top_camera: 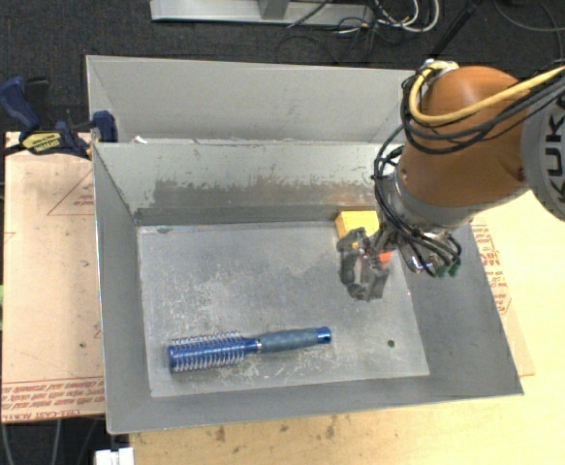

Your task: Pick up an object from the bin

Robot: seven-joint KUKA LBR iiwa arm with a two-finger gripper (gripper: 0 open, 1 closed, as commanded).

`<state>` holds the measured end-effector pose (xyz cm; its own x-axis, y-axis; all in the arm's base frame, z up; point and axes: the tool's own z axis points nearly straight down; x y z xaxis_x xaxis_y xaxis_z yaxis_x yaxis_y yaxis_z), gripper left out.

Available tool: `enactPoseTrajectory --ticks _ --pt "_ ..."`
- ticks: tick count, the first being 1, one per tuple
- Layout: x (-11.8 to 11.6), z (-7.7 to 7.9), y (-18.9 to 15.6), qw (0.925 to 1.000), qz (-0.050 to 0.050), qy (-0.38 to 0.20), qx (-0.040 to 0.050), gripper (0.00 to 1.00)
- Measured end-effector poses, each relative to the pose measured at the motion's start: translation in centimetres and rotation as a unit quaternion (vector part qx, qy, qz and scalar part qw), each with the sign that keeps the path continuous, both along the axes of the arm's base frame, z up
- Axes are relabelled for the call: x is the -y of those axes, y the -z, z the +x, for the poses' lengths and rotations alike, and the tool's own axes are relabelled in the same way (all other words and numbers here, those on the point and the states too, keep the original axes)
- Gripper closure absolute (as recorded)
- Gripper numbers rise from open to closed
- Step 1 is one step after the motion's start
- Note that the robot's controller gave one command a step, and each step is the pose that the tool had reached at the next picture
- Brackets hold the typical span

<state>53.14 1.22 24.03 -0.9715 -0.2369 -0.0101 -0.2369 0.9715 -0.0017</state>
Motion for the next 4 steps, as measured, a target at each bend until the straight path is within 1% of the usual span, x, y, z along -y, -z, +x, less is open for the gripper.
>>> enactPoseTrajectory --ticks 1,2,3,4 --pt "-0.1 -0.1 0.4 1.0000 0.000 0.000 -0.0036 0.00" --pt "-2.7 -3.9 14.3 0.9900 0.000 -0.141 -0.0081 0.00" --pt "-3.4 -1.4 17.2 0.9924 0.000 -0.123 -0.0044 0.00" --pt "-3.4 -1.4 17.0 0.9924 0.000 -0.123 -0.0043 1.00"
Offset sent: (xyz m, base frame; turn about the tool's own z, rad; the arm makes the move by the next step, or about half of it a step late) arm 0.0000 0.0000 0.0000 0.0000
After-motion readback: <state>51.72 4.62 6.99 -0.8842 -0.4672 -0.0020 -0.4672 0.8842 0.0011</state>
